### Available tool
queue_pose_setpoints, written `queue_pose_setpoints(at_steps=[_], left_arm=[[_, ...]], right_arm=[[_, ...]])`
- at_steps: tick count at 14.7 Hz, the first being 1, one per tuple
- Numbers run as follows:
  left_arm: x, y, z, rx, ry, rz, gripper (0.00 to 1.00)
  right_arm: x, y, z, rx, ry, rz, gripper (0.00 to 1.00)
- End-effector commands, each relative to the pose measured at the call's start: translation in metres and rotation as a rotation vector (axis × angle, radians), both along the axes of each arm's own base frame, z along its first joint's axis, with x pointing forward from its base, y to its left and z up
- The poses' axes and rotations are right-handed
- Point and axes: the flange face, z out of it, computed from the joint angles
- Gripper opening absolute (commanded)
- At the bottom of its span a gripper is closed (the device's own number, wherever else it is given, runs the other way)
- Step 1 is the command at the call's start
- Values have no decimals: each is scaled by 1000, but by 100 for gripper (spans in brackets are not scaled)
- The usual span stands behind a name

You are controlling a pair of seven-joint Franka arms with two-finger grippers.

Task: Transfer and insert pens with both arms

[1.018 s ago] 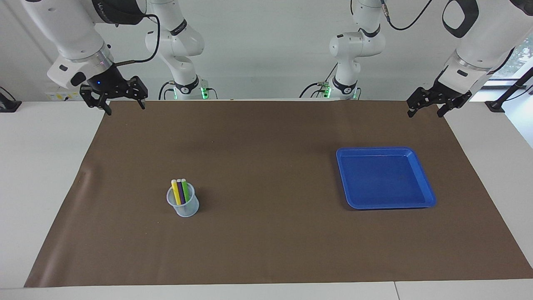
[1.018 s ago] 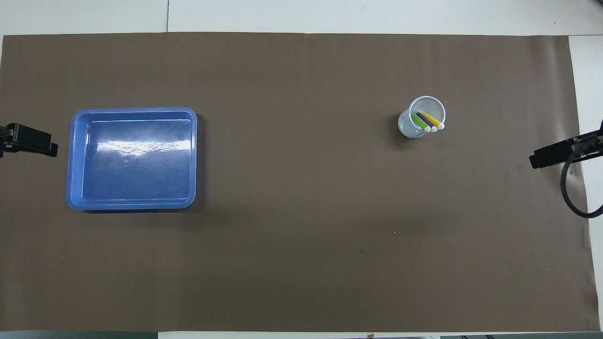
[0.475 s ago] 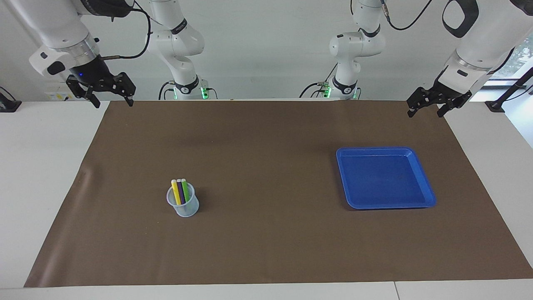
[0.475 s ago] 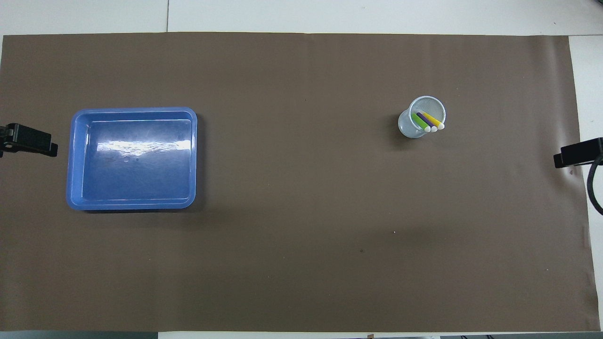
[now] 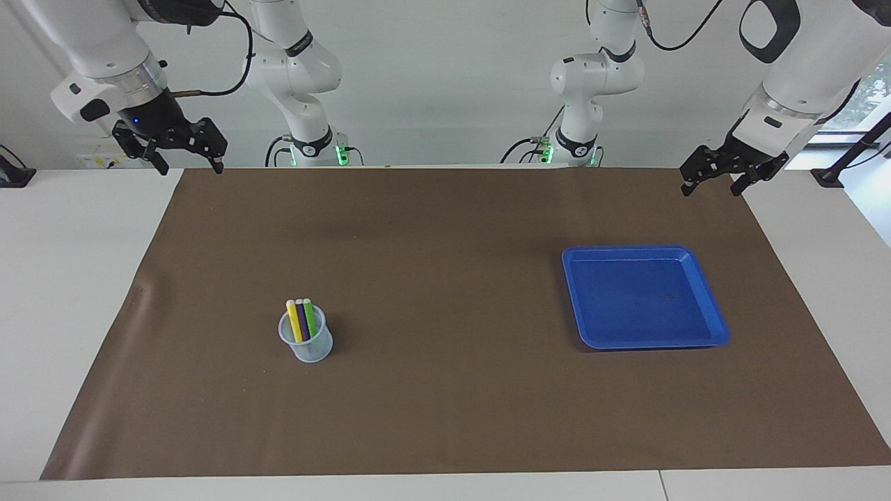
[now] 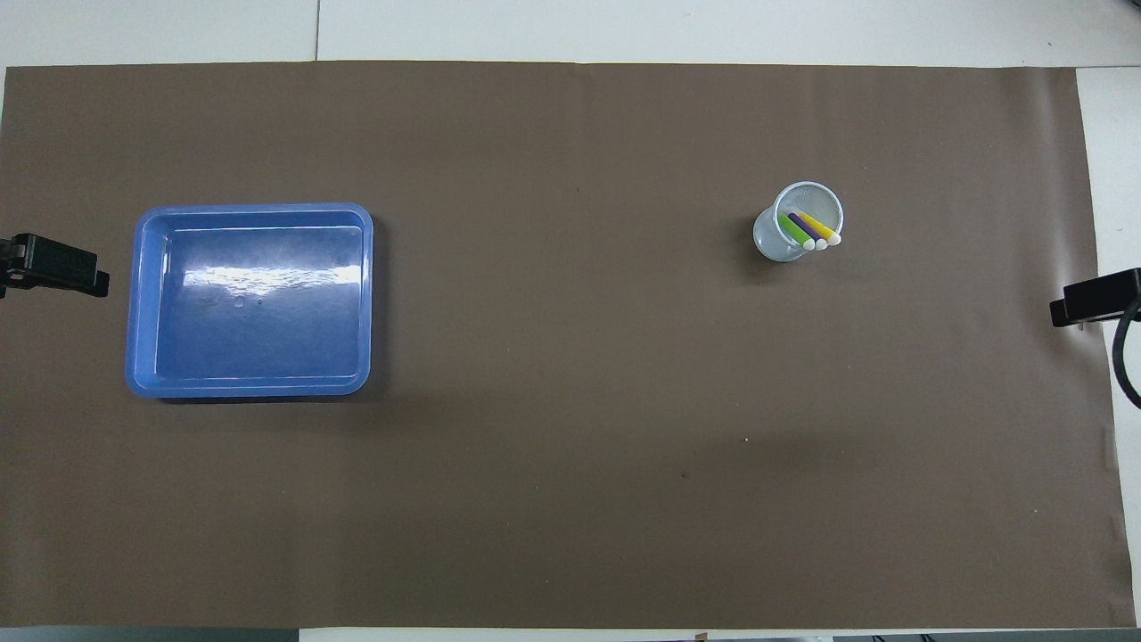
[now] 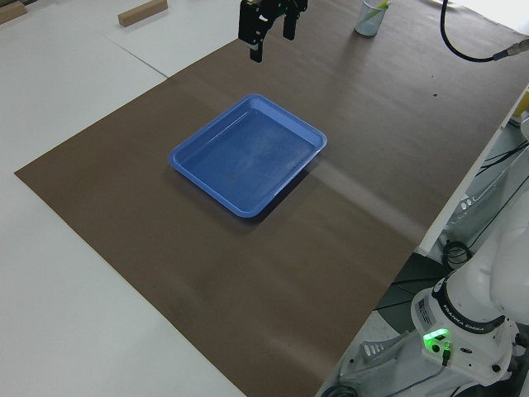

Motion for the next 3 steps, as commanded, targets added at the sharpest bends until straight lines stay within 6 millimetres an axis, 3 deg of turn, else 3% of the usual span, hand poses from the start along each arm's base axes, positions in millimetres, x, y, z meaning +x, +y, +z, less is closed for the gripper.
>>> queue_pose_setpoints(at_steps=[1, 3], left_arm=[[-4, 1, 0, 25, 2, -8, 100], [-4, 1, 0, 25, 2, -8, 100]], right_arm=[[-6, -1, 1, -11, -3, -21, 100], [-5, 2, -1, -13, 1, -16, 100]])
